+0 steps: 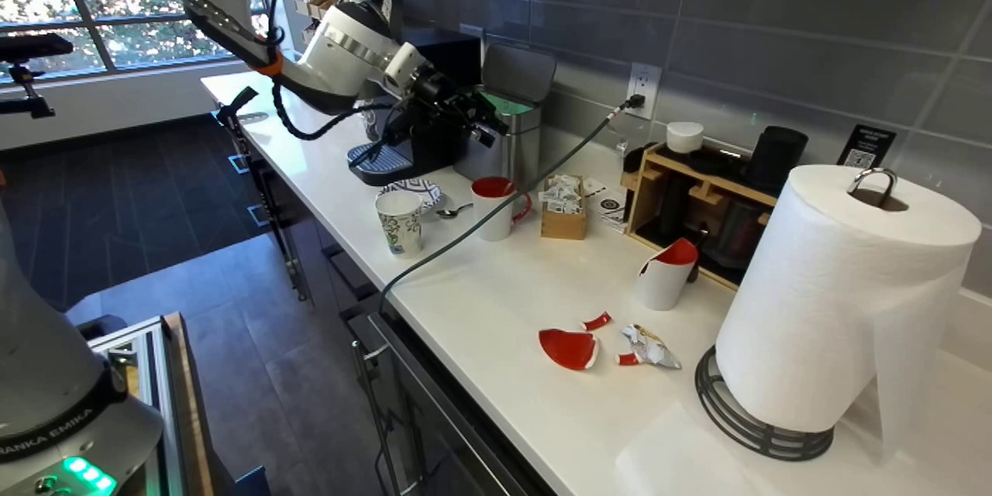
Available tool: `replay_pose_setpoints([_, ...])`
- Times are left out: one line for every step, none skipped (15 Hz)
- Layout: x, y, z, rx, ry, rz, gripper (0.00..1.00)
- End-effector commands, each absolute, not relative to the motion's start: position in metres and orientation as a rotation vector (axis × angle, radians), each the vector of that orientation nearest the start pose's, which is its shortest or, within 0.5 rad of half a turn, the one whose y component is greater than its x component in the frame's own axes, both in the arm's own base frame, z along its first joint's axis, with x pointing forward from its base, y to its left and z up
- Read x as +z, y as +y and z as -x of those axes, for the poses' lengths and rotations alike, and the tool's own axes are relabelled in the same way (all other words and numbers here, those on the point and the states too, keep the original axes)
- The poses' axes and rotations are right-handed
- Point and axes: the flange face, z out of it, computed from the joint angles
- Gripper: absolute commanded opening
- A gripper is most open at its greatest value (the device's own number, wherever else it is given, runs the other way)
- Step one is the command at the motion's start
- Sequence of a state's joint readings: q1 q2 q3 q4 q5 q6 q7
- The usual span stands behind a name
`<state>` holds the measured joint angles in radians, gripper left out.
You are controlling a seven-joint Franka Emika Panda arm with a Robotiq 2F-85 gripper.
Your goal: Put the clear stirrer in the mug on the left.
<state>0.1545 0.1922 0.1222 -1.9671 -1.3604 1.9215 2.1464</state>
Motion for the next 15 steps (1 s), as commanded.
replay_pose_setpoints([0.453, 0.092, -0.566, 1.219, -1.34, -2.036, 0.87])
replay_pose_setpoints([0.469, 0.091, -0.556, 1.203, -1.357, -2.097, 0.96])
replay_pose_setpoints([0.482, 0.09, -0.547, 1.193, -1.376, -2.153, 0.99])
replay_pose_setpoints([0.496, 0.086, -0.535, 1.193, -1.392, -2.211, 1.0])
replay_pose_setpoints([0.507, 0.083, -0.523, 1.193, -1.417, -2.268, 1.0])
replay_pose_setpoints([0.517, 0.079, -0.511, 1.194, -1.433, -2.327, 1.0])
replay_pose_setpoints([0.524, 0.074, -0.498, 1.199, -1.456, -2.384, 1.0])
replay_pose_setpoints([0.531, 0.071, -0.486, 1.202, -1.475, -2.442, 1.0])
replay_pose_setpoints([0.534, 0.066, -0.472, 1.203, -1.493, -2.5, 1.0])
replay_pose_setpoints([0.538, 0.062, -0.459, 1.205, -1.51, -2.558, 1.0])
replay_pose_setpoints([0.54, 0.059, -0.445, 1.207, -1.527, -2.615, 1.0])
replay_pose_setpoints([0.541, 0.055, -0.431, 1.207, -1.54, -2.676, 1.0])
replay_pose_setpoints([0.543, 0.054, -0.418, 1.216, -1.557, -2.73, 1.0])
replay_pose_setpoints([0.546, 0.059, -0.454, 1.207, -1.531, -2.642, 1.0])
replay_pose_setpoints([0.547, 0.056, -0.442, 1.212, -1.536, -2.679, 1.0])
